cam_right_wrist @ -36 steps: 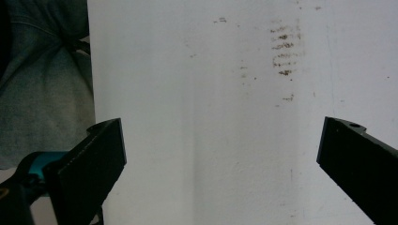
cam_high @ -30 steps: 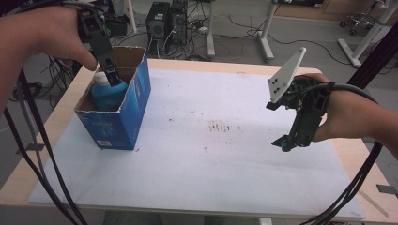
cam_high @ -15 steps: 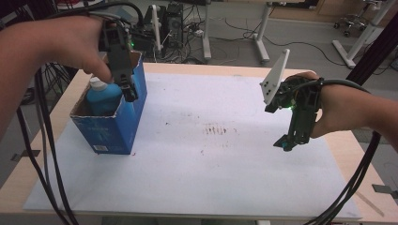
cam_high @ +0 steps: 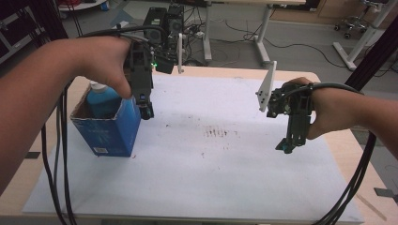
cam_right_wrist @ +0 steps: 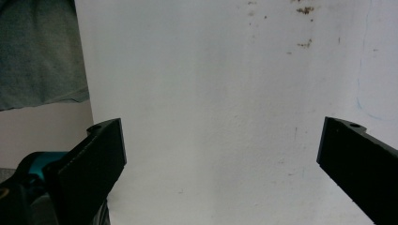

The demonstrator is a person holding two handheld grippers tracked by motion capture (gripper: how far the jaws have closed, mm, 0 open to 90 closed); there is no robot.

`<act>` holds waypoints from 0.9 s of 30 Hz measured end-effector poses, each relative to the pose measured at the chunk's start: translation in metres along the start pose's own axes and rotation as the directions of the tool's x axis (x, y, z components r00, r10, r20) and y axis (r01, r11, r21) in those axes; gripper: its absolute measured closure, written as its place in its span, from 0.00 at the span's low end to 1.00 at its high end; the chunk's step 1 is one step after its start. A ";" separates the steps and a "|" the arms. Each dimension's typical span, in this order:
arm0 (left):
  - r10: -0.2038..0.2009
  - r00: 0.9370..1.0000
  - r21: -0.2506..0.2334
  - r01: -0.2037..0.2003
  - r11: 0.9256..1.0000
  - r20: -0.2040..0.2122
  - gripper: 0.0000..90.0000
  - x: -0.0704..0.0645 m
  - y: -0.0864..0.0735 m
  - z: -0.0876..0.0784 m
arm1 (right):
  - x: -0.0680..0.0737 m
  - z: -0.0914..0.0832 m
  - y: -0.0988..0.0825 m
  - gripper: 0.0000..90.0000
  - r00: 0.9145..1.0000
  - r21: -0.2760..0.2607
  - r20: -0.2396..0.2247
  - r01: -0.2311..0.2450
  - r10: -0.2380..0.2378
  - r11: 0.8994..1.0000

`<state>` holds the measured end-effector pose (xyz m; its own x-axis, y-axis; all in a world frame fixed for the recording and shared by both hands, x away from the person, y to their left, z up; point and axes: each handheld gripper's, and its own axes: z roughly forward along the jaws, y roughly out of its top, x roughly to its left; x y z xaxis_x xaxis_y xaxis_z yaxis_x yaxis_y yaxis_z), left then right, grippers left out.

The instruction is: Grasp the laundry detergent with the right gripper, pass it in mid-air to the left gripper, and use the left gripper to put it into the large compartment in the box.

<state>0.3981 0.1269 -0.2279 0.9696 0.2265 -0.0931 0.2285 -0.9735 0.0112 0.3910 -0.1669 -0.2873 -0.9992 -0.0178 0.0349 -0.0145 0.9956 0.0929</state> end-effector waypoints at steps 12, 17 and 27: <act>0.015 1.000 0.010 -0.015 1.000 -0.009 0.02 0.008 0.001 0.006 | -0.003 0.006 -0.004 0.01 1.000 0.028 0.012 -0.019 0.019 0.999; 0.032 0.999 0.015 -0.032 0.999 -0.003 0.02 0.008 0.002 0.008 | -0.003 0.007 -0.005 0.01 1.000 0.023 0.011 -0.018 0.018 1.000; 0.037 0.999 0.021 -0.037 0.999 0.002 0.02 0.006 0.007 0.016 | -0.005 0.008 -0.002 0.01 1.000 0.010 0.005 0.000 0.000 1.000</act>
<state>0.4040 0.1211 -0.2443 0.9771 0.1907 -0.0946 0.1909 -0.9816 -0.0066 0.3954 -0.1683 -0.2960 -0.9994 -0.0178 0.0304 -0.0153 0.9965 0.0825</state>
